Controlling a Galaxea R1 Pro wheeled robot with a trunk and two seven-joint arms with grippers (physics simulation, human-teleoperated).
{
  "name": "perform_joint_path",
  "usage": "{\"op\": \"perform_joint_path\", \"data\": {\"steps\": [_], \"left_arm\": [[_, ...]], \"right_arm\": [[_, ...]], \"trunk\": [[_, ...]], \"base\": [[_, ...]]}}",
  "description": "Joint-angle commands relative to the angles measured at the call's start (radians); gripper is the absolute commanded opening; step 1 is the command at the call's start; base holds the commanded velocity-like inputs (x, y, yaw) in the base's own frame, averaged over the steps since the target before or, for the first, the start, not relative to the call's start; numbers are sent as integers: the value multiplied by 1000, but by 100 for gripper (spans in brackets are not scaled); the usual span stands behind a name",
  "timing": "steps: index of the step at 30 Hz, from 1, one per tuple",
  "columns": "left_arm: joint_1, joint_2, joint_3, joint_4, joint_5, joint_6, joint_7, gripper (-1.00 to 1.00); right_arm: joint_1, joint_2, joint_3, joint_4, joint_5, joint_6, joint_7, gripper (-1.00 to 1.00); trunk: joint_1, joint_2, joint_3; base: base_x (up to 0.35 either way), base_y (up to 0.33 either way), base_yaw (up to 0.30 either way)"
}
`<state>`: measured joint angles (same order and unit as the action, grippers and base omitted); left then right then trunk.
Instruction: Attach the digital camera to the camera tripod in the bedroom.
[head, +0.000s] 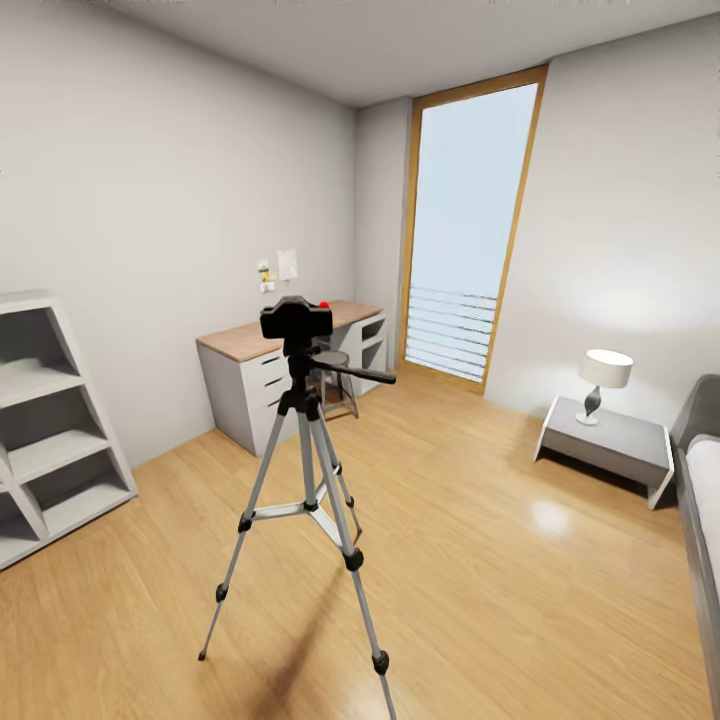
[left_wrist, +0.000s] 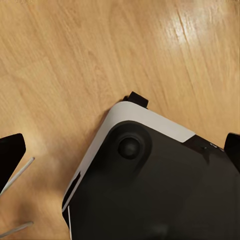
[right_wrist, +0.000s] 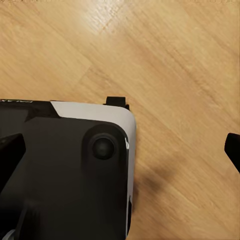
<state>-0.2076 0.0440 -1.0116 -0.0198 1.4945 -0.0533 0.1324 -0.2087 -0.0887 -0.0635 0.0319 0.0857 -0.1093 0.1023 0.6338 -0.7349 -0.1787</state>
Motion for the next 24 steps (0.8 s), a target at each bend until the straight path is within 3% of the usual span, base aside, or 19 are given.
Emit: {"op": "perform_joint_path", "data": {"steps": [1, 10, 24], "left_arm": [[0, 0, -8, -2, 7, -2, 6, 100], [0, 0, -7, -2, 7, -2, 6, 100], [0, 0, -6, -2, 7, -2, 6, 100]], "right_arm": [[-1, -1, -7, 3, 9, -6, 1, 100], [2, 0, -7, 3, 10, -6, -52, 100], [2, -1, -7, 3, 13, -6, -38, 100]], "trunk": [[0, -1, 0], [0, -1, 14], [0, -1, 36]], "base": [[0, 0, 0], [0, 0, 0], [0, 0, 0]]}}
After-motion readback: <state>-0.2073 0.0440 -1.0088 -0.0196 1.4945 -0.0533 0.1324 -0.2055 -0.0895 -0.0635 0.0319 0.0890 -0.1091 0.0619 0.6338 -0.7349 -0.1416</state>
